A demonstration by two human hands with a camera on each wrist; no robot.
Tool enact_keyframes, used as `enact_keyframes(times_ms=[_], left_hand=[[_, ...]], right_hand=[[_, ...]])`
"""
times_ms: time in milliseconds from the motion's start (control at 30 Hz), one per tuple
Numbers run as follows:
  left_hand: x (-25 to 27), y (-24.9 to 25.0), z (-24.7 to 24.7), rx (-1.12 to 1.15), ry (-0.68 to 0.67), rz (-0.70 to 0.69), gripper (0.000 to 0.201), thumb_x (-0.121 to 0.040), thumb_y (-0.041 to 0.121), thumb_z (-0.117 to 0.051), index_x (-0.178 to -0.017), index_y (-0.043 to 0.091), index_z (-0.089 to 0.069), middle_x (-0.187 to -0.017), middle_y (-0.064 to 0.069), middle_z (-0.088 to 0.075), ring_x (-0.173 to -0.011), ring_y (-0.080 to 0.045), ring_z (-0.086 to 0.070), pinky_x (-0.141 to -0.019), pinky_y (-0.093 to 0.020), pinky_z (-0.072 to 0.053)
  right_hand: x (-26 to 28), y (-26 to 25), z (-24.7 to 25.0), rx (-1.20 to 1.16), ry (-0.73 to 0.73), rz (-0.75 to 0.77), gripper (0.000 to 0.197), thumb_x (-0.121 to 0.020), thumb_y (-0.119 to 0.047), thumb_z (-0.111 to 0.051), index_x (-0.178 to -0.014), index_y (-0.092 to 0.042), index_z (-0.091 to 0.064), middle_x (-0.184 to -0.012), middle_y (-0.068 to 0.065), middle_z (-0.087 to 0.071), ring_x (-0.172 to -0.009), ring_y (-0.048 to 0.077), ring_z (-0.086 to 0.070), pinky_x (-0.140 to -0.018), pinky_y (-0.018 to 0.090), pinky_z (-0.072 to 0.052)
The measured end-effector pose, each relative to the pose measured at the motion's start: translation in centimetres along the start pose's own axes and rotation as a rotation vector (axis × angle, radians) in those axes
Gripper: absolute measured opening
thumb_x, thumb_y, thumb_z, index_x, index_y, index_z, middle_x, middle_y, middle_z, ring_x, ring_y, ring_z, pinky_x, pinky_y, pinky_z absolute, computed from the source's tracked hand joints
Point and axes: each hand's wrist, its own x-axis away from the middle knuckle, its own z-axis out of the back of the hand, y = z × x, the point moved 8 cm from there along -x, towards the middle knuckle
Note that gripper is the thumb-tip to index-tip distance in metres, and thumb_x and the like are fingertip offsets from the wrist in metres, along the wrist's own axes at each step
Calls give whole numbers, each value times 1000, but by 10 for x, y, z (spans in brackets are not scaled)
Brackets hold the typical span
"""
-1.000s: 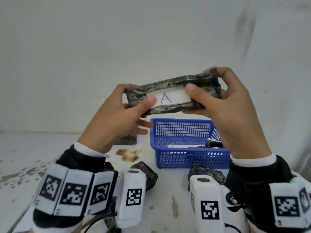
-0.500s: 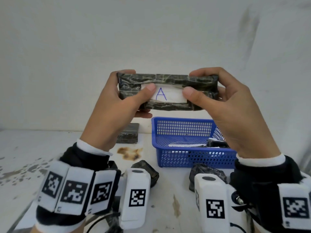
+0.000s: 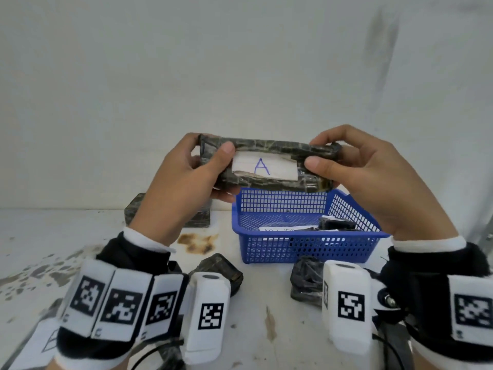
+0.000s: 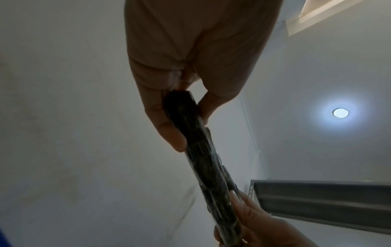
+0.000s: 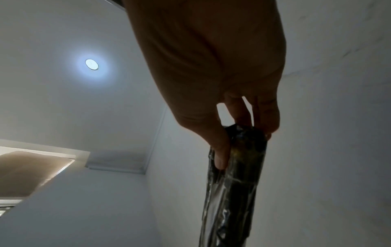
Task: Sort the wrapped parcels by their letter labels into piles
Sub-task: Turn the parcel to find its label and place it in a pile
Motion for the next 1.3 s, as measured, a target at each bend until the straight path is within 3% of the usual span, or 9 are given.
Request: enact_keyframes(times_ms=[167, 300, 467, 600, 733, 967, 1033, 1133, 1300], left_hand=[[-7, -37, -8, -289, -56, 114, 38, -92, 40, -58, -125, 23, -50, -98, -3, -67, -77, -18, -72, -76, -43, -60], [-16, -74, -6, -419, -82, 225, 37, -94, 38, -58, -126, 20, -51, -100, -2, -64, -87, -20, -68, -83, -42, -57], [-23, -124, -12, -654, -176, 350, 45, -96, 40, -54, -134, 18, -46, -127, -7, -59, -104, -22, -61, -93, -41, -50], [-29, -148, -25, -735, -244, 399, 52, -99, 46, -42, -142, 16, -39, -139, -8, -53, -103, -18, -55, -86, -32, -43], [-39, -163, -37, -746, -275, 447, 59, -101, 48, -36, -148, 15, -29, -150, -11, -42, -134, -27, -44, -108, -40, -34], [-59, -184, -48, -792, -268, 487, 67, -101, 45, -39, -153, 9, -15, -156, -17, -31, -138, -33, -40, -111, -44, -32], [-59, -194, -51, -788, -276, 508, 64, -102, 44, -35, -152, 8, -15, -153, -18, -37, -136, -33, -43, -110, -43, -34], [-58, -201, -56, -730, -281, 513, 57, -104, 41, -28, -149, 7, -20, -143, -18, -49, -127, -32, -52, -103, -40, -39], [-59, -200, -61, -724, -285, 466, 44, -106, 35, -25, -139, 6, -31, -128, -18, -57, -112, -31, -59, -90, -37, -44]], right_hand=[[-17, 42, 34, 231, 89, -118, 21, -86, -15, -76, -81, -33, -69, -85, -4, -69, -58, 10, -64, -65, 24, -51], [-29, 72, 58, 347, 71, -190, 25, -90, -8, -70, -85, -33, -71, -78, -2, -67, -57, 10, -61, -57, 20, -51], [-38, 116, 69, 451, 11, -315, 20, -93, -7, -67, -94, -26, -72, -80, -3, -66, -59, 10, -63, -53, 16, -50], [-47, 149, 59, 596, -99, -362, 22, -94, -7, -64, -95, -28, -69, -100, -1, -65, -74, 14, -61, -54, 11, -43], [-62, 176, 45, 676, -159, -410, 32, -94, 1, -57, -99, -28, -69, -127, 7, -64, -78, 11, -58, -54, 12, -41], [-95, 202, 19, 764, -339, -458, 29, -95, -2, -61, -116, -21, -71, -128, 9, -61, -78, 19, -63, -71, 26, -58], [-99, 210, 10, 825, -426, -457, 27, -95, -7, -64, -118, -20, -71, -133, 9, -60, -83, 18, -61, -72, 25, -56], [-101, 226, 1, 864, -507, -468, 22, -94, -10, -67, -112, -22, -71, -137, 11, -59, -70, 17, -64, -72, 28, -56], [-92, 245, -10, 953, -611, -458, 30, -90, -14, -73, -120, -20, -70, -139, 7, -60, -113, 24, -63, -92, 32, -49]])
